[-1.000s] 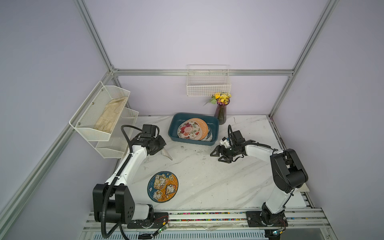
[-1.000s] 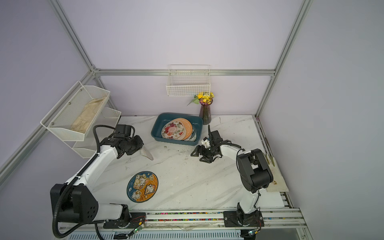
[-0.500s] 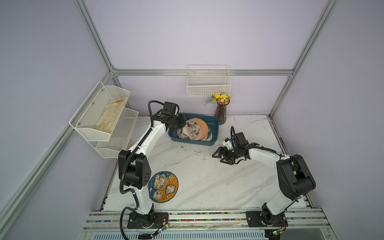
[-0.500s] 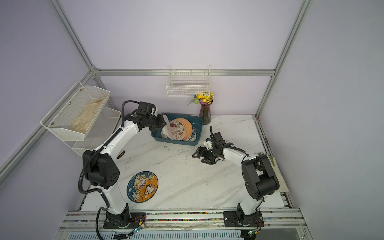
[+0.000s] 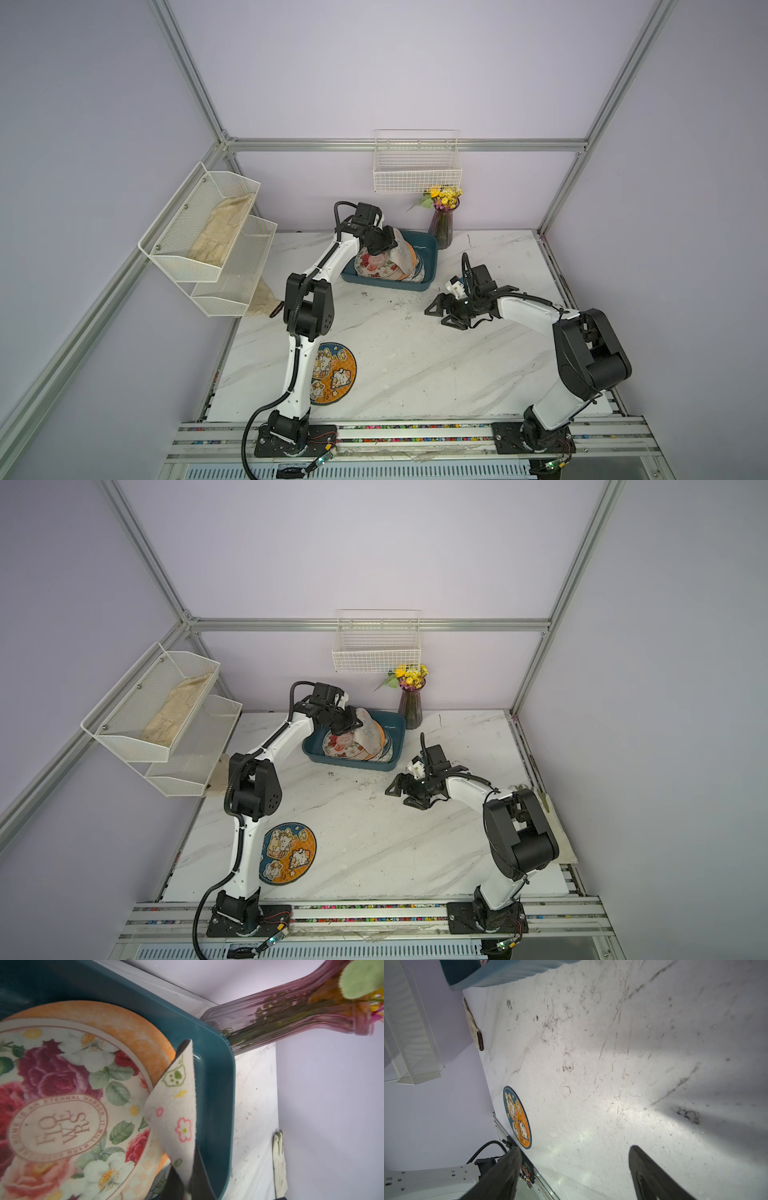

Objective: Put the coasters into the storage box
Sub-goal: Place the coaster in the storage box, then pick up the coaster from the center of the board.

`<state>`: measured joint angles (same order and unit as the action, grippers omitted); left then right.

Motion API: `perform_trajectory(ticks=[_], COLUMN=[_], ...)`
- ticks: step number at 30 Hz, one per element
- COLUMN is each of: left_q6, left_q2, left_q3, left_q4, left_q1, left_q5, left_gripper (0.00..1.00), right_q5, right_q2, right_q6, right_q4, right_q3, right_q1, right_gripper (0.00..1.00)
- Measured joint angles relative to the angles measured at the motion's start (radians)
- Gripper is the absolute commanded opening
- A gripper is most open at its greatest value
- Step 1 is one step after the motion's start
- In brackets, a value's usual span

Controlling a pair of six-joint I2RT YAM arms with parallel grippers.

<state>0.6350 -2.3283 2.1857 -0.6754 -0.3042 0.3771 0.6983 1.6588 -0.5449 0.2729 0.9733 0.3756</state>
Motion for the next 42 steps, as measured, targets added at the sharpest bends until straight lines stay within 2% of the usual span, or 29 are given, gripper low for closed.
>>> perform_trajectory(ticks=[1,4,6,9,15,23,32,42], left_q6=[-0.004,-0.028,-0.054,-0.079,-0.108,-0.124,-0.098,0.011], left_q2=[0.002,0.006,0.006,0.013,0.077,0.238,0.604,1.003], left_q3=[-0.002,-0.019,-0.026,-0.04,-0.109,-0.279,-0.744,-1.269], left_q4=[0.0,-0.016,-0.051,-0.09,-0.144,-0.145,-0.092,-0.105], left_q1=[0.003,0.016,0.027,0.041,0.05,0.05,0.077,0.222], left_q5=[-0.015,-0.092,-0.149,-0.233,-0.352,-0.364,-0.321,-0.32], left_gripper=[0.07,0.42,0.72,0.98,1.0,1.0,1.0,1.0], right_q5=[-0.001,-0.003,-0.003,-0.004,-0.006,-0.01,-0.011,-0.006], right_q2=[0.0,0.0,0.0,0.0,0.002,0.002,0.002,0.002], right_q6=[0.0,-0.001,-0.002,-0.004,-0.003,0.0,0.008,0.018], right_q4=[0.0,0.0,0.0,0.0,0.005,0.008,0.01,0.009], right_q3=[0.0,0.0,0.0,0.0,0.014,0.018,0.018,0.018], right_q1=[0.0,0.0,0.0,0.0,0.0,0.0,0.0,0.0], right_gripper=[0.83,0.83,0.83,0.83,0.83,0.83,0.83,0.83])
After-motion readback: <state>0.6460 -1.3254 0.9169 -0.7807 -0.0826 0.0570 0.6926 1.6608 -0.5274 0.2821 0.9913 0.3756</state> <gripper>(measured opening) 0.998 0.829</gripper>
